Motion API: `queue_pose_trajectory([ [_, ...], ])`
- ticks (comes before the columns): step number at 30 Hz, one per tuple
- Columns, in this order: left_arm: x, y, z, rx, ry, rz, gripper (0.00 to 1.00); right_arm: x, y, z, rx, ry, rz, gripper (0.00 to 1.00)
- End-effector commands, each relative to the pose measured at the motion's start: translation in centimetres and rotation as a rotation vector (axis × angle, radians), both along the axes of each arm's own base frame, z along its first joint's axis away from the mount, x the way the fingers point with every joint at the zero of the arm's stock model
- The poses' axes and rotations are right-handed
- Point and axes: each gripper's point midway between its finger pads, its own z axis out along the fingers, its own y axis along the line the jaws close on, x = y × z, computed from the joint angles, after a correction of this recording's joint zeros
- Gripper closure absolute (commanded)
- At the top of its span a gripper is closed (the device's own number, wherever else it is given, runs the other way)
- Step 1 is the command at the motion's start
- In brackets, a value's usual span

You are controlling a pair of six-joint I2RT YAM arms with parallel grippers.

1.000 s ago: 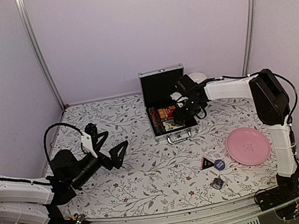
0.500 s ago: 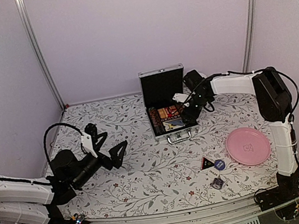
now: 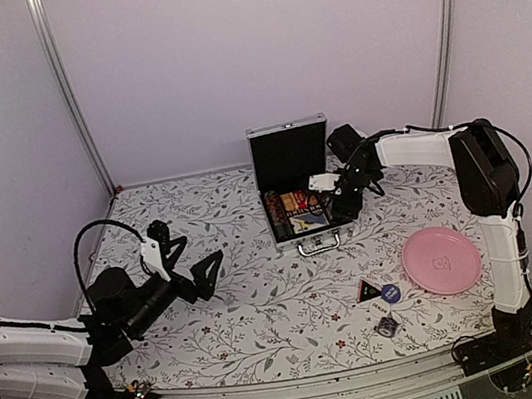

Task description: Pack up texas hold em set

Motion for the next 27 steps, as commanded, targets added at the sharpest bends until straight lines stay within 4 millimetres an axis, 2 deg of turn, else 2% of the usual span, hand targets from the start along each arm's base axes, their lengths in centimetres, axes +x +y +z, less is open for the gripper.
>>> queue_pose_trajectory([
  [1, 0.2, 0.7, -0.5, -0.001, 0.013, 0.024, 0.03, 1.7, 0.6, 1.6, 0.003, -0.073, 0.058, 0.18],
  [4, 0.2, 0.7, -0.6, 0.0, 0.016, 0.024, 0.03, 2.4, 1.2, 2.8, 0.033, -0.117, 0.066, 0.1],
  [7, 0.2, 0.7, -0.6, -0.002, 0.016, 0.023, 0.03, 3.1, 1.6, 4.4, 0.068, -0.162, 0.05, 0.08],
  [9, 0.2, 0.7, -0.7, -0.001, 0.017, 0.023, 0.03, 3.0, 1.8, 5.3, 0.099, -0.166, 0.039, 0.08],
  [11, 0.2, 0.7, -0.7, -0.001, 0.018, 0.023, 0.03, 2.2, 1.8, 5.4, 0.119, -0.157, 0.046, 0.08],
  [17, 0.2, 0.8, -0.9, 0.007, 0.018, 0.025, 0.03, 1.5, -0.1, 2.7, 0.033, -0.15, 0.006, 0.08],
  [22, 0.3, 0.6, -0.8, 0.006, 0.019, 0.021, 0.03, 0.9, 0.3, 2.4, 0.059, -0.127, 0.017, 0.08],
  [27, 0.4, 0.6, -0.6, 0.0, 0.018, 0.026, 0.03, 2.4, -0.7, 1.1, -0.01, -0.171, -0.025, 0.09],
])
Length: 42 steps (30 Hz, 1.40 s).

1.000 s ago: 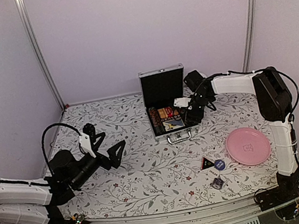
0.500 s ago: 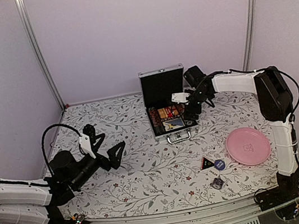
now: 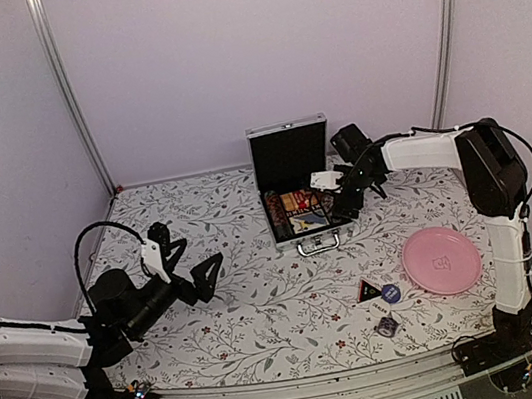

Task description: Pack up texas hold em set

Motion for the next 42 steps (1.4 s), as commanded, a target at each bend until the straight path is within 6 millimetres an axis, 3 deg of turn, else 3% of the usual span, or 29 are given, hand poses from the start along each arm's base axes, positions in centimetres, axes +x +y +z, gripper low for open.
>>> queue_pose_trajectory([
  [1, 0.5, 0.4, 0.1, -0.006, 0.002, 0.025, 0.03, 2.1, -0.8, 0.0, -0.041, -0.078, -0.057, 0.09],
  [6, 0.6, 0.5, 0.2, -0.002, 0.001, 0.034, 0.03, 4.5, -0.9, 0.3, -0.045, -0.17, -0.107, 0.09],
  [15, 2.5, 1.3, 0.4, 0.039, 0.057, 0.097, 0.03, 6.0, 0.5, 1.6, 0.042, -0.226, -0.114, 0.09],
  [18, 3.8, 2.4, 0.3, 0.05, 0.09, 0.126, 0.03, 4.9, 0.8, 3.6, 0.099, -0.225, -0.102, 0.09],
  [20, 4.6, 3.1, 0.2, 0.056, 0.117, 0.126, 0.03, 3.8, 0.8, 5.9, 0.158, -0.241, -0.106, 0.09],
  [22, 5.4, 3.8, 0.0, 0.06, 0.141, 0.124, 0.03, 2.4, 0.8, 10.1, 0.26, -0.276, -0.121, 0.09],
  [25, 6.8, 5.2, -0.3, 0.064, 0.179, 0.124, 0.03, 0.0, 0.6, 14.2, 0.393, -0.281, -0.14, 0.08],
  [28, 7.9, 6.6, -0.2, 0.062, 0.197, 0.128, 0.03, -2.2, -0.2, 16.9, 0.518, -0.24, -0.227, 0.07],
  [31, 8.9, 8.5, 0.2, 0.065, 0.184, 0.163, 0.03, -4.4, -1.5, 17.9, 0.617, -0.152, -0.365, 0.07],
  [34, 9.7, 10.6, 0.4, 0.067, 0.165, 0.223, 0.03, -6.6, -2.5, 17.4, 0.688, -0.032, -0.517, 0.06],
  [42, 8.9, 12.9, -0.3, 0.053, 0.08, 0.296, 0.03, -16.8, -0.7, 8.8, 0.553, 0.308, -0.756, 0.07],
])
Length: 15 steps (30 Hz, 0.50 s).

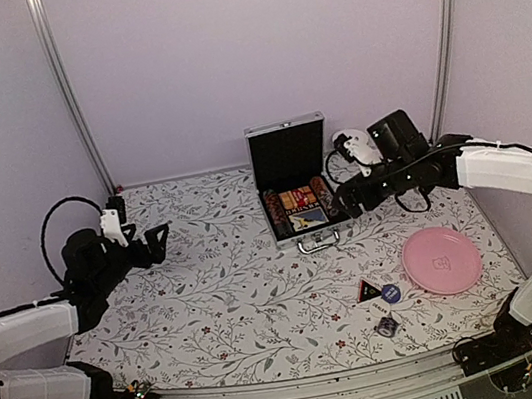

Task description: Pack up texas hold em set

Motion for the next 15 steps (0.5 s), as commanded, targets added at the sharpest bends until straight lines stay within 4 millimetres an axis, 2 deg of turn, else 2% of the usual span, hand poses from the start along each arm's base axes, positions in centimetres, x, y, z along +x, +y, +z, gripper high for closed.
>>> queue_pose_trajectory([
  [1, -1.0, 0.4, 0.7, 0.013, -0.093, -0.008, 0.03, -6.7, -0.4, -5.7, -0.012, 0.309, -0.112, 0.07],
  [7, -1.9, -0.2, 1.0, -0.001, -0.128, -0.054, 0.03, -13.5, 0.5, -9.1, -0.105, 0.521, -0.045, 0.11],
  [11, -2.4, -0.4, 0.8, -0.014, -0.134, -0.072, 0.03, -18.2, 0.0, -12.0, -0.209, 0.646, -0.015, 0.13],
  [15, -2.6, -0.3, 0.9, -0.02, -0.142, -0.071, 0.03, -21.5, -0.7, -13.3, -0.276, 0.716, 0.005, 0.17],
])
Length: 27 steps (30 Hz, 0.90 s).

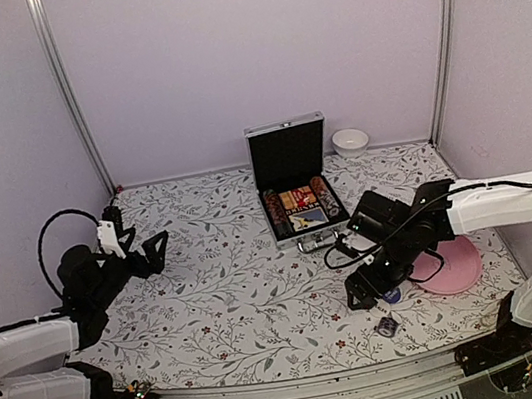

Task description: Pack up texas hold em set

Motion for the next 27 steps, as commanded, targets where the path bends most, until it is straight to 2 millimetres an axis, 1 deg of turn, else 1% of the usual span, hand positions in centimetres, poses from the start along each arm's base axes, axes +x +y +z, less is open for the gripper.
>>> queue_pose_trajectory([
  [1, -0.4, -0.1, 0.8, -0.012, -0.041, -0.015, 0.03, -4.4, -1.9, -1.7, -0.106, 0.134, -0.005, 0.18],
  [4, -0.6, 0.0, 1.0, -0.017, -0.048, -0.017, 0.03, -6.0, -2.9, -2.8, -0.191, 0.152, 0.027, 0.19],
  [7, -0.7, 0.0, 1.1, -0.02, -0.052, -0.018, 0.03, -6.5, -3.6, -3.8, -0.237, 0.161, 0.04, 0.24],
  [12, -0.8, 0.0, 1.1, -0.02, -0.054, -0.017, 0.03, -6.2, -3.6, -4.4, -0.264, 0.142, 0.056, 0.3],
  [17, -0.8, 0.2, 1.1, -0.017, -0.053, -0.011, 0.03, -6.2, -3.7, -5.3, -0.29, 0.141, 0.069, 0.41],
  [23, -0.9, 0.1, 1.2, -0.018, -0.057, -0.014, 0.03, -6.0, -4.0, -6.2, -0.322, 0.138, 0.077, 0.48],
  [25, -0.9, 0.1, 1.2, -0.019, -0.058, -0.015, 0.03, -5.8, -3.9, -6.3, -0.327, 0.132, 0.077, 0.55],
  [26, -0.9, 0.1, 1.2, -0.019, -0.057, -0.014, 0.03, -5.7, -3.9, -6.3, -0.329, 0.131, 0.077, 0.59],
  [27, -0.9, 0.1, 1.2, -0.019, -0.058, -0.014, 0.03, -5.6, -3.7, -6.2, -0.329, 0.127, 0.075, 0.67],
])
